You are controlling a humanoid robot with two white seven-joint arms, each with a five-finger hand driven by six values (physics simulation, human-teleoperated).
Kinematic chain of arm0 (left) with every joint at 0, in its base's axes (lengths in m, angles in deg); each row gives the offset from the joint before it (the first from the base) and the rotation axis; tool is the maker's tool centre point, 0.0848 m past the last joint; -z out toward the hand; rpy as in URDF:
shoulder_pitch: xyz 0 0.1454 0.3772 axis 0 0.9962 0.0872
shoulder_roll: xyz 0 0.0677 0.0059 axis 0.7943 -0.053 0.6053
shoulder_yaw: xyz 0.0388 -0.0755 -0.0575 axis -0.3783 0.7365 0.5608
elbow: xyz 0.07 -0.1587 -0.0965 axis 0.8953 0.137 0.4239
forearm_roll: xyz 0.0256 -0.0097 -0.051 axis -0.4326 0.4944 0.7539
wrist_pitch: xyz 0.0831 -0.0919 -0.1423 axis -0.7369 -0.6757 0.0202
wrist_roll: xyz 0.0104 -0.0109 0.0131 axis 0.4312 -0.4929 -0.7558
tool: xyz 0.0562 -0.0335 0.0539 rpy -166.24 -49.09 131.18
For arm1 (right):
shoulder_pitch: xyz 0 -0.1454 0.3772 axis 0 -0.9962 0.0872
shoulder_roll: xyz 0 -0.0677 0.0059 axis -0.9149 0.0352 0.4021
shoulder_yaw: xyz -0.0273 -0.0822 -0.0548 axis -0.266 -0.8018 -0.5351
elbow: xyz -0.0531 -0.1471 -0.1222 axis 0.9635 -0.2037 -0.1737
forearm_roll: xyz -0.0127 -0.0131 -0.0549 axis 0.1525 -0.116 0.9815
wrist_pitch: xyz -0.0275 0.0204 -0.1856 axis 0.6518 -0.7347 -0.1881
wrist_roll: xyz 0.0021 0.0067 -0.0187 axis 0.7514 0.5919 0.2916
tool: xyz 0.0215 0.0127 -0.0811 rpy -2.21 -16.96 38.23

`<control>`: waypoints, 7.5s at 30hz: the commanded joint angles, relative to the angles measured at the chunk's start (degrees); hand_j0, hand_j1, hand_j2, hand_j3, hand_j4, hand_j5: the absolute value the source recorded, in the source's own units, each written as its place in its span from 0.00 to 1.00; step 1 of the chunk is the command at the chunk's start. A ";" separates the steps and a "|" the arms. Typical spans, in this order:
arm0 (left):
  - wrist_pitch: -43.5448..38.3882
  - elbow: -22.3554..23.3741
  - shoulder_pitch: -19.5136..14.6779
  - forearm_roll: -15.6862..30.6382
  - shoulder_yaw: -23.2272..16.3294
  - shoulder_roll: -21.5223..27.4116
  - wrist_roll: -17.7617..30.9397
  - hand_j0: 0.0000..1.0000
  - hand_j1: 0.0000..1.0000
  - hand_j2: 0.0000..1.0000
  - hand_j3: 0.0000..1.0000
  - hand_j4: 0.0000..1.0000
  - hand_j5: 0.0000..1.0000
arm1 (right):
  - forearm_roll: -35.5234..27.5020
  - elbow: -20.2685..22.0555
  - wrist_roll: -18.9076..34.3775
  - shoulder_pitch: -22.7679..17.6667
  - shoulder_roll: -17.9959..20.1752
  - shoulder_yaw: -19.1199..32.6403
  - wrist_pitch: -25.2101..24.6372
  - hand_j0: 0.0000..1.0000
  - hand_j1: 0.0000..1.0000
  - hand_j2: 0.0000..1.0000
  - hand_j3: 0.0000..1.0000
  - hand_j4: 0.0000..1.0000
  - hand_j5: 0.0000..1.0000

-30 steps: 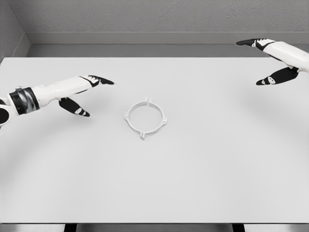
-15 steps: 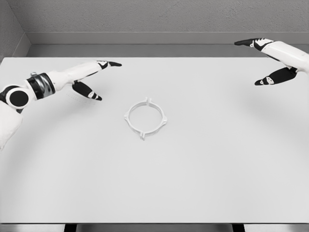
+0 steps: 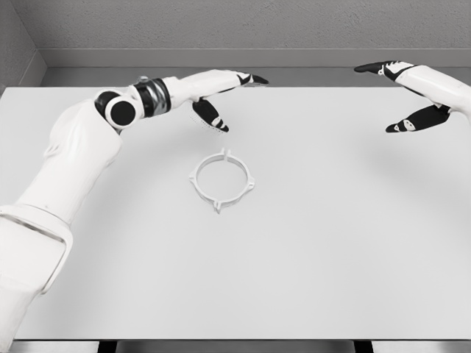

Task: Assemble PVC drainage pipe clamps

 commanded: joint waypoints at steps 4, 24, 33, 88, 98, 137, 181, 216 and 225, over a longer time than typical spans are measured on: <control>-0.11 -2.33 -0.44 -7.97 -0.27 -4.73 -1.29 1.00 1.00 1.00 1.00 1.00 1.00 | -0.45 1.70 -0.03 -0.09 0.58 0.02 -0.17 1.00 1.00 1.00 1.00 1.00 1.00; -9.44 -3.38 -0.44 -20.63 -12.22 -5.43 -2.00 1.00 1.00 1.00 1.00 1.00 1.00 | -0.45 3.46 -0.03 -1.05 0.67 0.02 -0.17 1.00 1.00 1.00 1.00 1.00 1.00; -11.81 -3.38 -0.18 -20.63 -14.50 -5.43 -2.97 1.00 1.00 1.00 1.00 1.00 1.00 | -0.45 3.46 -0.03 -0.97 0.75 0.11 -0.17 1.00 1.00 1.00 1.00 1.00 1.00; -11.46 -6.02 -0.44 -21.07 -13.28 -3.59 -2.97 1.00 1.00 1.00 1.00 1.00 1.00 | -0.45 3.38 -0.03 -0.88 0.58 0.37 -0.17 1.00 1.00 1.00 1.00 1.00 1.00; -0.11 -29.13 7.90 3.63 3.59 28.05 -2.70 1.00 1.00 1.00 1.00 1.00 1.00 | -0.54 2.06 -0.03 -1.32 0.67 1.87 -0.17 1.00 1.00 1.00 1.00 1.00 1.00; -0.11 -29.57 17.75 13.65 1.58 29.99 0.64 1.00 1.00 1.00 1.00 1.00 1.00 | 7.99 19.28 -0.03 -4.83 -17.00 -12.46 -0.17 1.00 1.00 1.00 1.00 1.00 1.00; -0.11 -28.25 18.63 14.96 3.51 31.30 0.20 1.00 1.00 1.00 1.00 1.00 1.00 | 20.91 4.17 -0.03 -1.58 -24.73 -17.64 -0.17 1.00 1.00 1.00 1.00 1.00 1.00; -0.11 -27.82 18.63 15.05 3.78 31.39 0.20 1.00 1.00 1.00 1.00 1.00 1.00 | 20.56 4.25 -0.03 0.79 -26.58 -19.31 -0.17 1.00 1.00 1.00 1.00 1.00 1.00; -0.11 -27.82 18.63 15.05 3.78 31.39 0.20 1.00 1.00 1.00 1.00 1.00 1.00 | 20.47 3.29 -0.03 0.35 -25.96 -16.50 -0.17 1.00 1.00 1.00 1.00 1.00 1.00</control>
